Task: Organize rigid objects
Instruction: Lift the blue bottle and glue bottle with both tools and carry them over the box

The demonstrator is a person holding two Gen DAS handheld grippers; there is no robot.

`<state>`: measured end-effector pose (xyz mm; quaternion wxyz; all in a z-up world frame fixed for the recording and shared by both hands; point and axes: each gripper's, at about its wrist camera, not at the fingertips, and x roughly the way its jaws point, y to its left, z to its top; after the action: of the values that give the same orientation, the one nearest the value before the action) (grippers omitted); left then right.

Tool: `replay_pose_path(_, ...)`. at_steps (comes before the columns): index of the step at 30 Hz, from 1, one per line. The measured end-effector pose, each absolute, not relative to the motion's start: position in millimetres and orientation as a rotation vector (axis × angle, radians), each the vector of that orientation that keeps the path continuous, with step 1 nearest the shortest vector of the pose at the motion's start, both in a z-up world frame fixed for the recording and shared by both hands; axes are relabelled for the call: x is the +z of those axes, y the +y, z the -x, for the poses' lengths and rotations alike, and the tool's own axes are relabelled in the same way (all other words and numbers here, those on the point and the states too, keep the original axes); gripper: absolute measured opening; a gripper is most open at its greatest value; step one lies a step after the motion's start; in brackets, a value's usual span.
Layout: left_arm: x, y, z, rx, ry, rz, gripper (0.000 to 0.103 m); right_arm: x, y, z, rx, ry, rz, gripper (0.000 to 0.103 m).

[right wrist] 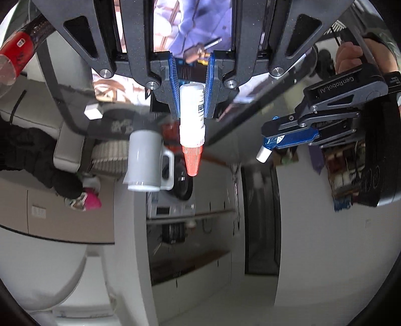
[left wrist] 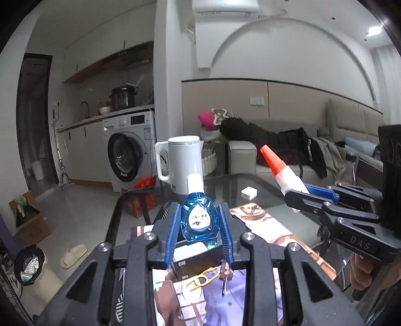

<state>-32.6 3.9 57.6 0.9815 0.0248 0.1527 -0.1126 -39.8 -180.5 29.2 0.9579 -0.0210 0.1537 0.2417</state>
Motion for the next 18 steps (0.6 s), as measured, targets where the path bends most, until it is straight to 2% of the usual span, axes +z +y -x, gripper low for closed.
replay_pose_path(18,50.5,2.9,11.4,-0.221,0.317,-0.011,0.029,38.0,-175.2,18.4,0.517,0.304,0.023,0.018)
